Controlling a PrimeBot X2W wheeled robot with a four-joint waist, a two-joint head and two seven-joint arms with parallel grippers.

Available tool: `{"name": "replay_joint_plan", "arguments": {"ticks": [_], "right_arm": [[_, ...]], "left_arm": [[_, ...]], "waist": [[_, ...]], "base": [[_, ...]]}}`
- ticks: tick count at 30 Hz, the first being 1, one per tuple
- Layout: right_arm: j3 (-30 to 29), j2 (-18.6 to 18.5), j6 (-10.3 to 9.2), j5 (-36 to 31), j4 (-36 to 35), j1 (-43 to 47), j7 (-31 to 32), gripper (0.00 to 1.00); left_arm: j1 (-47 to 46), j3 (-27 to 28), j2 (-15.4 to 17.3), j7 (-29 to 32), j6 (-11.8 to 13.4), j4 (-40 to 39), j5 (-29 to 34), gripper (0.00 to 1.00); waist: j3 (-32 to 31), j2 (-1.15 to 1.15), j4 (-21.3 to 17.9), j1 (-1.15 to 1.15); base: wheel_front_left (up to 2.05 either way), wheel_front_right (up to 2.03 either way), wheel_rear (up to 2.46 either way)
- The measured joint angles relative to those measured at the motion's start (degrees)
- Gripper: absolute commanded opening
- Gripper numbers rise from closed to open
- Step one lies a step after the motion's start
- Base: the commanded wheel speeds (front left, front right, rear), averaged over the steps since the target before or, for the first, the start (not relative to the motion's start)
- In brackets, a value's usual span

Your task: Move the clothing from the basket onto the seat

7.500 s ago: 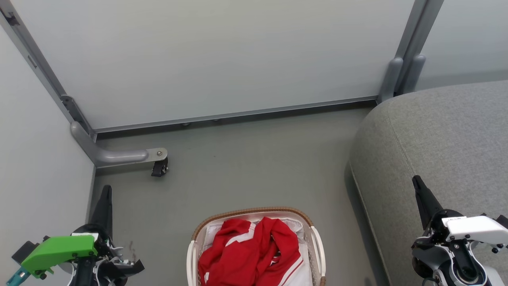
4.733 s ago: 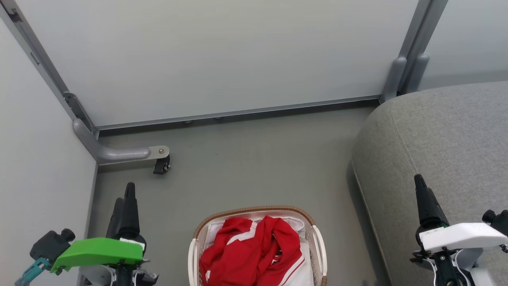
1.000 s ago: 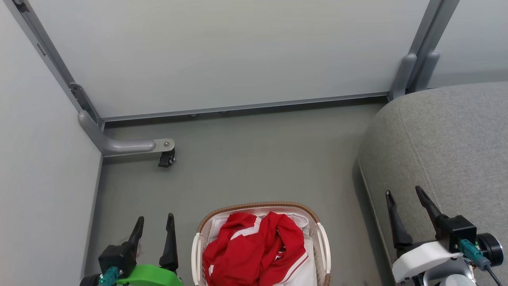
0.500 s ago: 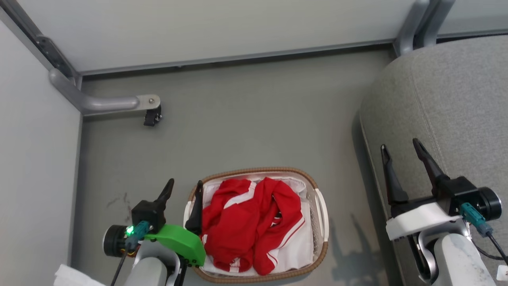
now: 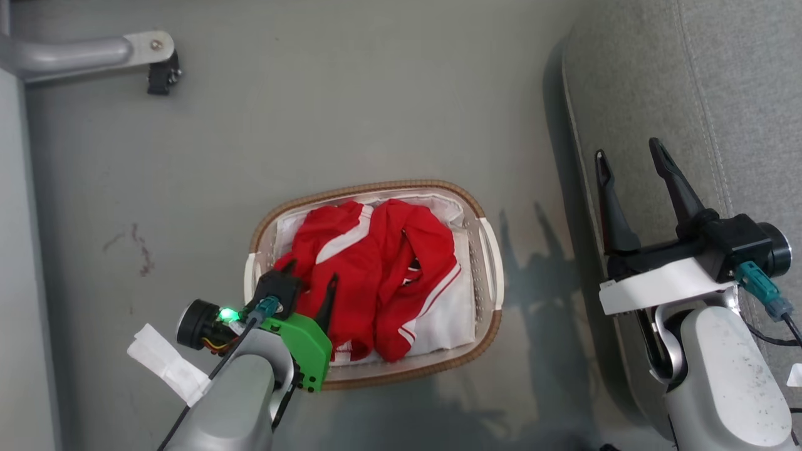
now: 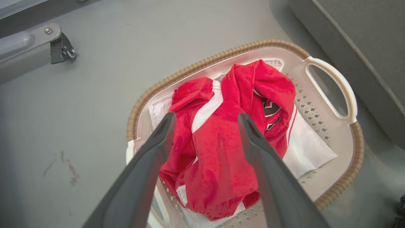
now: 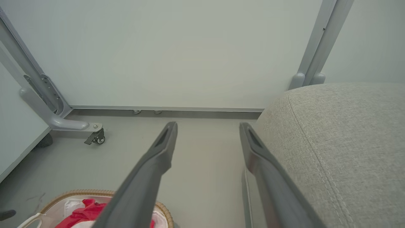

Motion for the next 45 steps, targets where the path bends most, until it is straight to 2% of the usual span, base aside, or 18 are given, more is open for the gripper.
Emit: {"name": "replay_joint_plan", "arguments": {"ticks": [12,22,23,25,27,29,45], "right_arm": [[1.88,0.00,0.00,2.88,-0.64,-1.74,0.00,1.00],[2.87,0.00,0.00,3.86,-0.64,-2.33,0.00,1.00],[3.02,0.00,0.00,3.92,-0.64,-2.33,0.00,1.00],[3.24,0.00,0.00,4.01,-0.63,-2.33,0.00,1.00],[3.39,0.00,0.00,4.03,-0.62,-2.33,0.00,1.00],[3.50,0.01,0.00,4.28,-0.56,-2.33,0.00,1.00],[2.82,0.02,0.00,3.50,1.03,-0.97,0.00,1.00]], "left_arm": [[-7.12,-5.17,1.55,0.01,-0.07,12.12,-2.20,1.00],[-9.09,-7.36,2.08,2.57,-0.08,17.02,-3.85,1.00],[-9.10,-7.40,2.22,2.94,-0.08,17.29,-4.00,0.91],[-9.11,-7.46,2.56,3.61,0.01,17.94,-4.10,0.52],[-9.10,-7.49,2.94,4.13,0.52,18.30,-4.16,0.32],[-9.10,-7.66,3.25,4.30,1.11,18.50,-4.26,0.00],[-6.74,-8.44,1.58,1.08,0.77,18.49,-6.60,0.00]], "waist": [[10.04,0.00,-5.48,0.00],[13.39,0.00,-8.94,0.00],[13.44,0.00,-9.08,0.00],[13.41,0.00,-9.28,0.00],[13.28,0.00,-9.37,-0.01],[13.14,0.00,-9.47,0.00],[7.25,0.00,-8.56,-0.01]], "base": [[0.00,0.00,0.00],[0.00,0.00,0.00],[0.00,0.00,0.00],[0.00,0.00,0.00],[0.00,0.00,0.00],[0.00,0.00,0.00],[0.00,0.00,0.00]]}}
